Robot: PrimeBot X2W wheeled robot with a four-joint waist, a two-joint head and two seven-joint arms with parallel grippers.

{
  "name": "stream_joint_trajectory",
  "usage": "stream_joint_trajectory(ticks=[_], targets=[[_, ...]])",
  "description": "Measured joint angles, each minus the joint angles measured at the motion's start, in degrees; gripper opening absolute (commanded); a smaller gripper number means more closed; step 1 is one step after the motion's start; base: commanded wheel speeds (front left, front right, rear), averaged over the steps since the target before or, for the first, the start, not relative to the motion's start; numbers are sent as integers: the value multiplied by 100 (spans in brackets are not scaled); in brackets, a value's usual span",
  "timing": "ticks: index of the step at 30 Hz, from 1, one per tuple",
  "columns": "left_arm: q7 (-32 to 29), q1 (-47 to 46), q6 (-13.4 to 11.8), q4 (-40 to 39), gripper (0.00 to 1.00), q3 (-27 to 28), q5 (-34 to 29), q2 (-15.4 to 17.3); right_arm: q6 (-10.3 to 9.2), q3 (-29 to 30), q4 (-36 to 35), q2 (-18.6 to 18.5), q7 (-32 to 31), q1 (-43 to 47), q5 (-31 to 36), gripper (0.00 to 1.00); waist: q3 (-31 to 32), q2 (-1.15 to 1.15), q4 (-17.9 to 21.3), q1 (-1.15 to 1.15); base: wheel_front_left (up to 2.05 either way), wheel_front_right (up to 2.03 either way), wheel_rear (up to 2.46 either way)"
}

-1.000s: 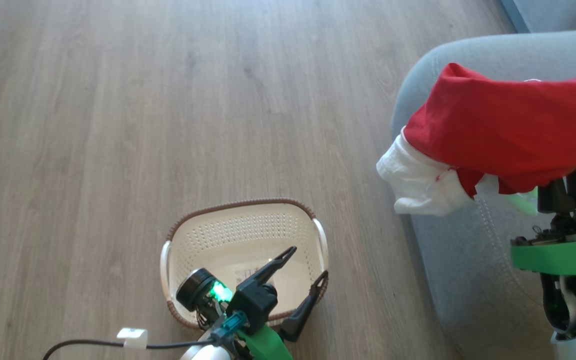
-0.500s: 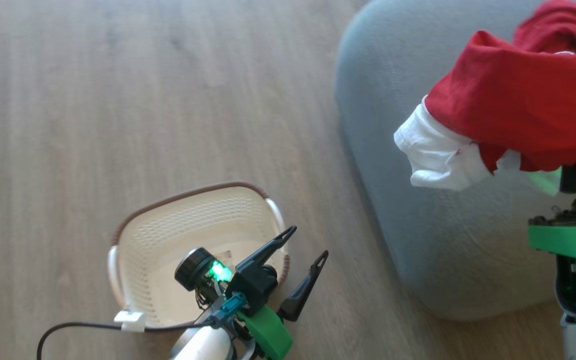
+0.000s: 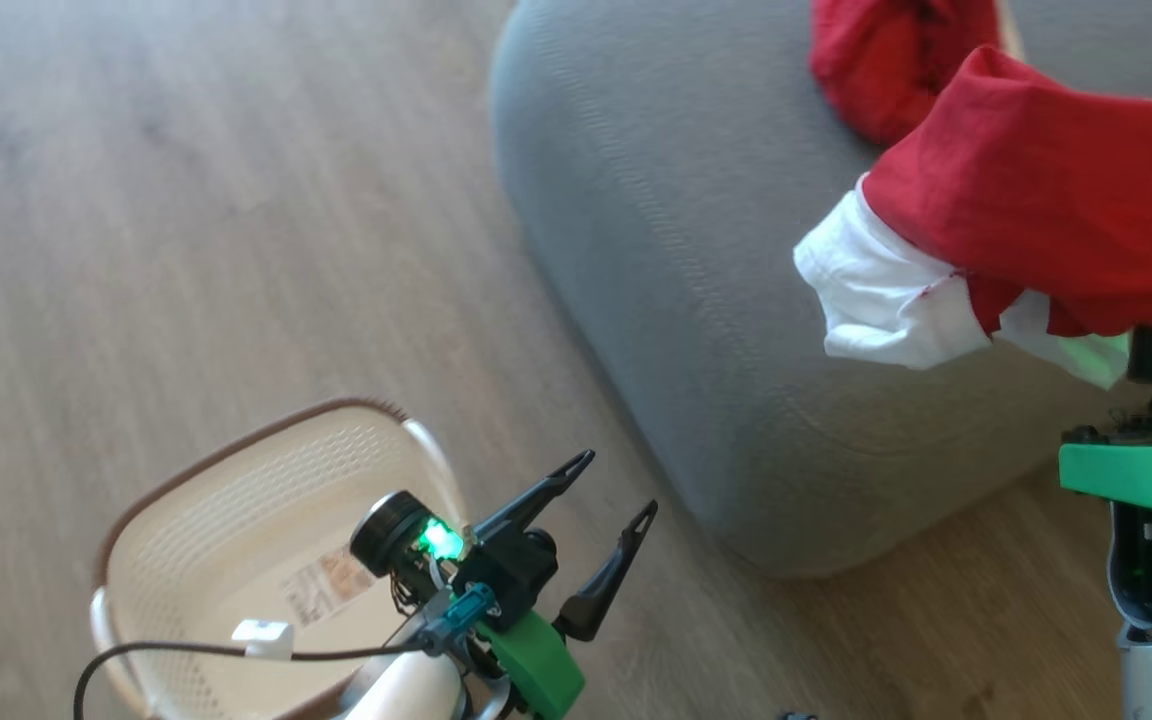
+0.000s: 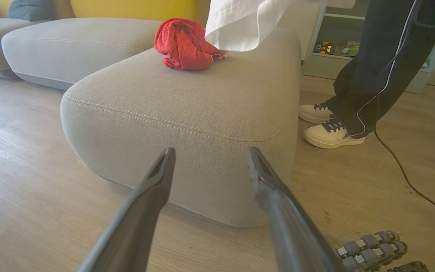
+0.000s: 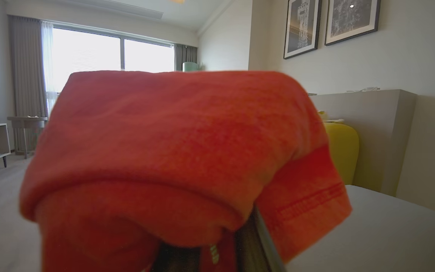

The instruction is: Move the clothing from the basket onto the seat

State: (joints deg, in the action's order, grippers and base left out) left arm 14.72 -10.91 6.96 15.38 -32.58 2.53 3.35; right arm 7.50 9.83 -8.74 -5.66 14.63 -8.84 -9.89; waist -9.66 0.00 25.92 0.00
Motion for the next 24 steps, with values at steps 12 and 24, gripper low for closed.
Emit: stream_joint_trajectory(ticks=[12,24], targets=[[0,7,44,-12,100,-202,101,-8,0,456,-31,16,0,298,125,0,392,0,500,0,0,0,0],[0,20,23,-77,100,-287,244,-10,0,494,-19,42,0,356,127,0,433,0,487,0,0,0,0]])
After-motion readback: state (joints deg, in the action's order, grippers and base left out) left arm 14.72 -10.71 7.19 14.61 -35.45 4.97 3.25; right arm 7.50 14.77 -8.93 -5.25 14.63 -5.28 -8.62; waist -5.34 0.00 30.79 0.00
